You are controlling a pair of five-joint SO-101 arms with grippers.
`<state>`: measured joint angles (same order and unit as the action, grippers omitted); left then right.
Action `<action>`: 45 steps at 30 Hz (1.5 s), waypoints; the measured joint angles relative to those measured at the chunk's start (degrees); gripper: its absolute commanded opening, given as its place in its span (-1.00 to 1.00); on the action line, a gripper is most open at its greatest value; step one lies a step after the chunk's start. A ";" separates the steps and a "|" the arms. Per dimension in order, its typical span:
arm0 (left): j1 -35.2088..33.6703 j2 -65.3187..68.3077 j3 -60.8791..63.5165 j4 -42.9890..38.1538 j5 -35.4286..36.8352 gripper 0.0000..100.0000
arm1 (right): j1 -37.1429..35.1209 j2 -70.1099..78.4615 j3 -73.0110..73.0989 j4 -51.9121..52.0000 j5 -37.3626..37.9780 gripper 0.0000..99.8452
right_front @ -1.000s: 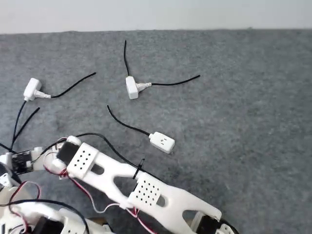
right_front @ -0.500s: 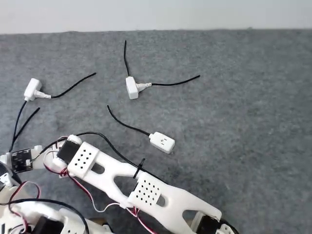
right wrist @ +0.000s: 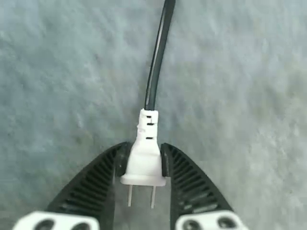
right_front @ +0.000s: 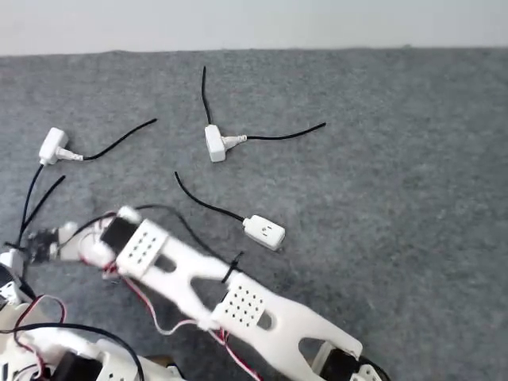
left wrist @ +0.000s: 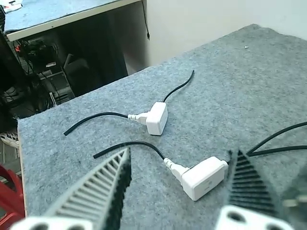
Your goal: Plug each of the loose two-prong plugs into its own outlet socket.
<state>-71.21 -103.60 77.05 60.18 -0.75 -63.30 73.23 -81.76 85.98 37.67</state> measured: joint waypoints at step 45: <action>92.40 -0.09 -15.74 -9.58 -13.45 -0.37 | 4.75 -67.25 -1.23 14.68 1.93 -0.98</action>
<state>21.19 -103.69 61.32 50.59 -14.20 -58.55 5.98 -82.99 100.66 39.60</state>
